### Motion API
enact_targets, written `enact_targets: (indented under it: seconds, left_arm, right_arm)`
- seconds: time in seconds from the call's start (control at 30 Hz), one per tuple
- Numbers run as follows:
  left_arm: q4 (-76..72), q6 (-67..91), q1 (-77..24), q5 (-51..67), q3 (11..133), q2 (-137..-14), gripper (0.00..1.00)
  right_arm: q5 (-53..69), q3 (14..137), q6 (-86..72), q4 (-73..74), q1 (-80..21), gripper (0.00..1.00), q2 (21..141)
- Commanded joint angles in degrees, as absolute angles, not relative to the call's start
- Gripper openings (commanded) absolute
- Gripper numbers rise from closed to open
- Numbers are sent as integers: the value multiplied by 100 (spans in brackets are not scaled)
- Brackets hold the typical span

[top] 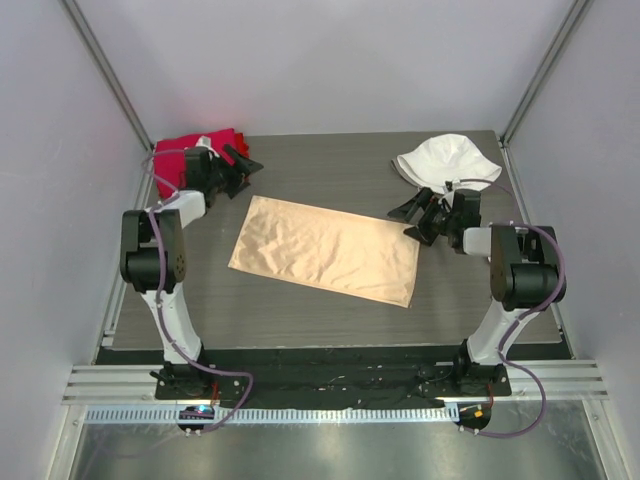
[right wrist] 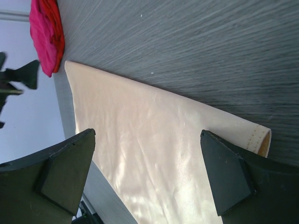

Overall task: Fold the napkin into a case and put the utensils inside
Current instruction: Smooth out the rectangle-folded napkin at the center of the board.

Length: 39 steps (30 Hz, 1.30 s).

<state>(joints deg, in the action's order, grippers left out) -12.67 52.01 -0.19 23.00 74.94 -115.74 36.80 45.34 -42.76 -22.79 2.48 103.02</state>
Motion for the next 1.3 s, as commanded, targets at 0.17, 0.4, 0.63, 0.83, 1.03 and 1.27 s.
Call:
enact_targets:
  seconds: [0.17,0.4,0.63,0.83,1.03,1.27]
  left_arm:
    - [-2888,6378,-1097,2549,6505,-10660,78]
    - [-4832,7407,-1635,2426,6082,-11530,75]
    - [-5501,7777,-1714,2329,6144,-12234,73]
    - [-5528,7726,-1723,2145,5950,-12436,73]
    - [-5265,7603,-1617,2013,5836,-12524,73]
    - [-5071,7462,-1415,2004,5748,-12498,73]
  right_arm:
    - [2742,5642,-3698,-1124,-526,100,9545]
    - [2856,6011,-4665,-2179,-1397,100,10370]
    - [3015,6433,-5106,-2882,-1652,99,11284]
    - [3015,6566,-5098,-3085,-1758,99,11724]
    - [2971,6417,-4957,-3190,-1661,99,11830]
    - [3067,6188,-4922,-3314,-1231,99,11918]
